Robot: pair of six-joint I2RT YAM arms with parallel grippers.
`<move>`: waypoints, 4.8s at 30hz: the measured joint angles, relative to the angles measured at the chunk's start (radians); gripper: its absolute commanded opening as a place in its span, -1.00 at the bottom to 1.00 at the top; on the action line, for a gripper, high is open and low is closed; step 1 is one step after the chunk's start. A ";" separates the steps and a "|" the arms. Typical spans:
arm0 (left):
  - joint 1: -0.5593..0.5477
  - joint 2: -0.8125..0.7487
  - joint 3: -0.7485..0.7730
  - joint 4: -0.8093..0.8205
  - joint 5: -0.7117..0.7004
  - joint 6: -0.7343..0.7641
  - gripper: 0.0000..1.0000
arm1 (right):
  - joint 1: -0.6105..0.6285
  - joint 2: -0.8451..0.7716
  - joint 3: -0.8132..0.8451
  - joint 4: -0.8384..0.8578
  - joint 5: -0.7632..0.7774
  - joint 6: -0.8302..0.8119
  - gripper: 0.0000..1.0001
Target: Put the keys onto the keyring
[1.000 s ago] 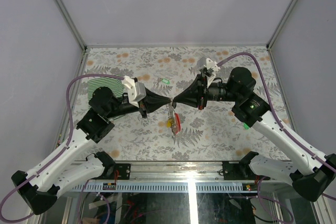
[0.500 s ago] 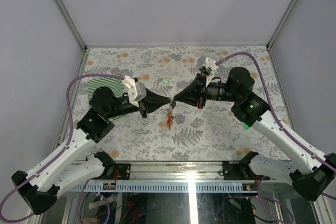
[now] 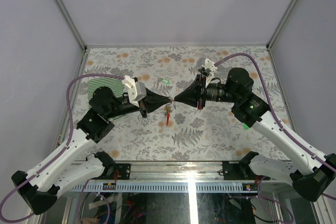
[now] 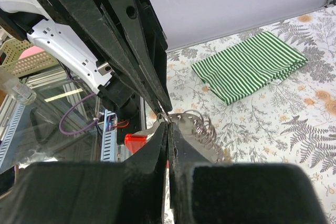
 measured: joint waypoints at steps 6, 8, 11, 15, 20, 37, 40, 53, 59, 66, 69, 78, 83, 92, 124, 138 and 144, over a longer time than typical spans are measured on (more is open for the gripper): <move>0.000 0.000 0.000 -0.007 0.000 0.000 -1.00 | 0.000 -0.012 -0.007 -0.017 0.008 -0.008 -1.00; 0.000 0.000 0.000 -0.008 0.000 0.000 -1.00 | 0.000 -0.016 -0.010 -0.019 0.014 -0.010 -1.00; 0.000 0.000 0.000 -0.010 -0.001 0.000 -1.00 | 0.002 -0.017 -0.010 -0.025 0.015 -0.013 -1.00; 0.000 0.000 0.000 -0.018 -0.001 0.000 -1.00 | 0.002 -0.017 -0.010 -0.033 0.017 -0.014 -1.00; 0.000 0.001 0.000 -0.020 -0.002 0.000 -1.00 | 0.003 -0.017 -0.010 -0.033 0.018 -0.014 -1.00; 0.000 0.020 0.013 -0.024 -0.005 0.001 -1.00 | 0.003 -0.014 -0.010 -0.036 0.018 -0.013 -1.00; 0.000 0.023 0.013 -0.024 -0.005 0.002 -1.00 | 0.003 -0.014 -0.010 -0.037 0.022 -0.013 -1.00; 0.000 0.027 0.015 -0.049 -0.004 0.010 -1.00 | 0.003 0.000 -0.010 -0.051 0.026 -0.002 -1.00; 0.000 0.028 0.015 -0.053 -0.011 0.012 -1.00 | 0.003 0.002 -0.009 -0.061 0.037 0.002 -1.00; -0.003 0.028 0.015 -0.055 -0.023 0.013 -1.00 | 0.004 0.004 0.004 -0.100 0.052 0.010 -1.00; -0.004 0.028 0.015 -0.059 -0.024 0.014 -1.00 | 0.006 0.006 0.010 -0.121 0.066 0.016 -1.00; -0.005 0.029 0.015 -0.073 -0.028 0.021 -1.00 | 0.008 0.023 0.023 -0.155 0.103 0.051 -1.00; -0.005 0.030 0.015 -0.085 -0.034 0.027 -1.00 | 0.010 0.024 0.023 -0.172 0.126 0.059 -1.00; -0.006 0.028 0.015 -0.089 -0.042 0.031 -1.00 | 0.012 0.024 0.025 -0.234 0.185 0.062 -1.00; -0.010 0.014 -0.002 0.027 -0.352 -0.107 -1.00 | 0.227 -0.052 -0.074 0.076 0.633 0.087 -1.00; -0.011 -0.014 -0.031 0.068 -0.378 -0.158 -1.00 | 0.273 -0.032 -0.123 0.267 0.784 0.080 -1.00; -0.011 -0.014 -0.031 0.067 -0.378 -0.158 -1.00 | 0.274 0.000 -0.123 0.282 0.782 0.081 -1.00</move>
